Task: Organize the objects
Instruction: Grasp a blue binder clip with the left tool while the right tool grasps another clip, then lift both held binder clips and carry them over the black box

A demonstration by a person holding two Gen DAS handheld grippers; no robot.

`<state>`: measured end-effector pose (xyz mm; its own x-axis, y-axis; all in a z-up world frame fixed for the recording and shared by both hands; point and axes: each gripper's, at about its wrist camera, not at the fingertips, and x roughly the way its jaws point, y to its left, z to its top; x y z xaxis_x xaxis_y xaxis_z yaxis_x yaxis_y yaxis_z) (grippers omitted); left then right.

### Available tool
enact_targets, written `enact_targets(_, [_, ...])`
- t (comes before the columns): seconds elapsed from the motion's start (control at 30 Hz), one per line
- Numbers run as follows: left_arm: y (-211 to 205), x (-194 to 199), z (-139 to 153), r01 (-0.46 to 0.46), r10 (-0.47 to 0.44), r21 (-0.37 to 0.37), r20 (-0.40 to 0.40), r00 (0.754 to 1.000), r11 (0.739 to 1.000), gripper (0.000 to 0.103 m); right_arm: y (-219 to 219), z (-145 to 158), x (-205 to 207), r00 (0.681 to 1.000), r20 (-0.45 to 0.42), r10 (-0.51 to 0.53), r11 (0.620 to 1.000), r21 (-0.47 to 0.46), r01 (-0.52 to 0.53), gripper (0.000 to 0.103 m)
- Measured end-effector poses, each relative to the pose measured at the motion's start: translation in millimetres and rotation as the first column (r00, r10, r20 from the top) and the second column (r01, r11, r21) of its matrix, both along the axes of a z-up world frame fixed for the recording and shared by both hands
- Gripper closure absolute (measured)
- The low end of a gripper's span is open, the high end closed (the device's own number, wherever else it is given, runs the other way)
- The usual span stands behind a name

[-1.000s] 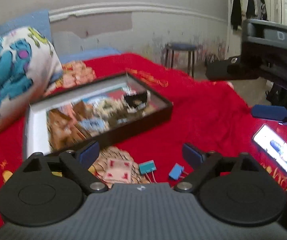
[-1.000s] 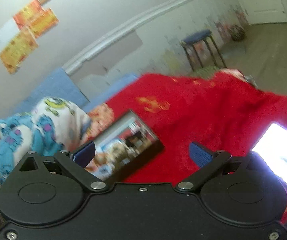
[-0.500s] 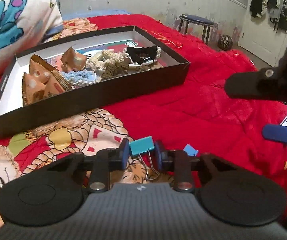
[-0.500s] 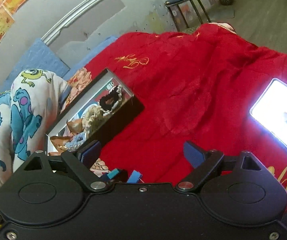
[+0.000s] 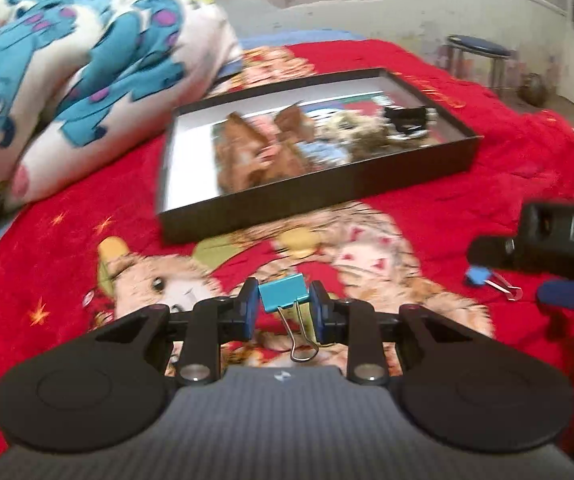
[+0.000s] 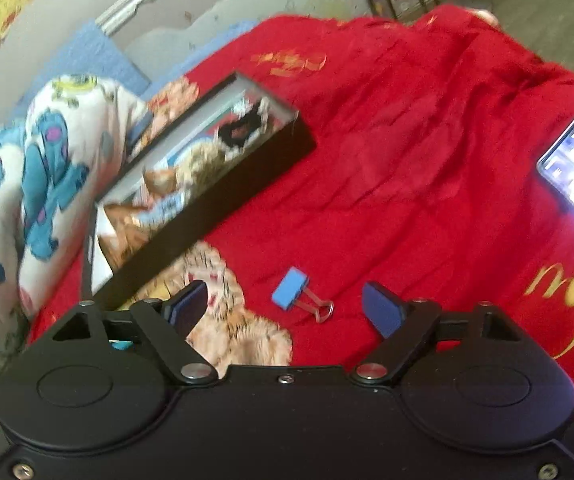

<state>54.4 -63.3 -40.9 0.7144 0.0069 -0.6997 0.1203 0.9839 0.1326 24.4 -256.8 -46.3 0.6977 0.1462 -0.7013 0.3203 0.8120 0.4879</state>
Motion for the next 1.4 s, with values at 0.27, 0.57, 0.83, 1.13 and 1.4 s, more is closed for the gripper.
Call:
enact_targets(0.27, [-1.3,17.9,-10.3,-0.03,0.026,-0.072,-0.064,0.998,0.997,0.072,14.5,-17.8,17.4,0.999,-0.041,-0.001,0.997,-0.081,-0.002,0.035])
enact_targets(0.57, [-0.4,21.1,-7.1,-0.057,0.053,-0.058,-0.069,0.996,0.997,0.072,22.0,-21.4,23.6,0.996,-0.082,-0.043,0.974,-0.226,0.024,0.077])
enact_targets(0.83, [3.0,21.4,-4.3,-0.063,0.058,-0.061,-0.084,0.995,0.996,0.072,23.4,-12.9,19.4,0.999,-0.052,-0.015,0.979,-0.202,0.004,0.077])
enact_targets(1.13, [4.2,22.2,-4.7,-0.057,0.047,-0.092,-0.116,0.992,0.994,0.072,39.3,-3.1,14.7,0.996,0.027,0.084,0.983,-0.165,-0.079,0.077])
enact_targets(1.4, [9.5,23.0,-4.0,-0.071,0.056,-0.112,-0.13,0.99,0.991,0.072,47.9,2.3,12.7,0.987,0.069,0.144,0.981,-0.141,-0.133,0.077])
